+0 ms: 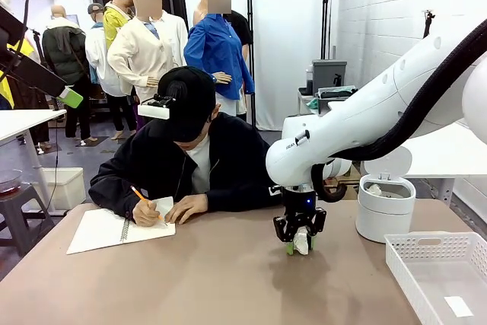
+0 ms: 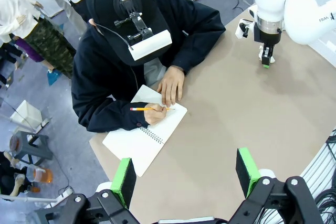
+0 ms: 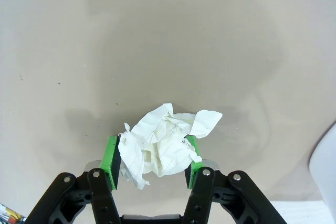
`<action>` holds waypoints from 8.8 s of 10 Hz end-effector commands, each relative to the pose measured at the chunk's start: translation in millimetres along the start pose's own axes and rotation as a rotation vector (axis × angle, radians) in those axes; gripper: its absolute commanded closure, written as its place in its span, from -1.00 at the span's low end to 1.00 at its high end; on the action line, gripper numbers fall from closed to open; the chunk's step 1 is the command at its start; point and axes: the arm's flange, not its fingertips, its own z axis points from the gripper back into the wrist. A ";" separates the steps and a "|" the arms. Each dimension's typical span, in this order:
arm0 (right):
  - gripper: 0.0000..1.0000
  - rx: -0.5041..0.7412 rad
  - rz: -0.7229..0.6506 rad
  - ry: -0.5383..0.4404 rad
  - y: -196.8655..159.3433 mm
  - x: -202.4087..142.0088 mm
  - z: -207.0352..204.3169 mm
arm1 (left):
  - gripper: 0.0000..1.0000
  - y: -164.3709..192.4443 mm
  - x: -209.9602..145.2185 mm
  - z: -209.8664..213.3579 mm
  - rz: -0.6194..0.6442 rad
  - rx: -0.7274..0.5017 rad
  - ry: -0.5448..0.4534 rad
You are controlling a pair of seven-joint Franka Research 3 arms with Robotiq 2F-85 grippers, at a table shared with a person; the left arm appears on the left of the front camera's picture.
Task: Sort the paper based on its condition.
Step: If a person hands you a paper, place it in the Organizing basket , and if it's crumpled, put it in the Trash can.
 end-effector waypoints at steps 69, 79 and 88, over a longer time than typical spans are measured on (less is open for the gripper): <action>-1.00 -0.065 0.416 -0.114 -15.3 -89.4 160.9 | -1.00 0.3 -0.2 0.4 0.001 0.000 -0.001; -1.00 0.000 0.775 -0.380 69.6 -135.6 235.6 | -1.00 0.3 -0.2 0.4 0.001 0.000 -0.001; -1.00 0.011 0.756 -0.794 61.6 -190.5 366.1 | -1.00 0.3 -0.2 0.4 0.001 0.000 -0.001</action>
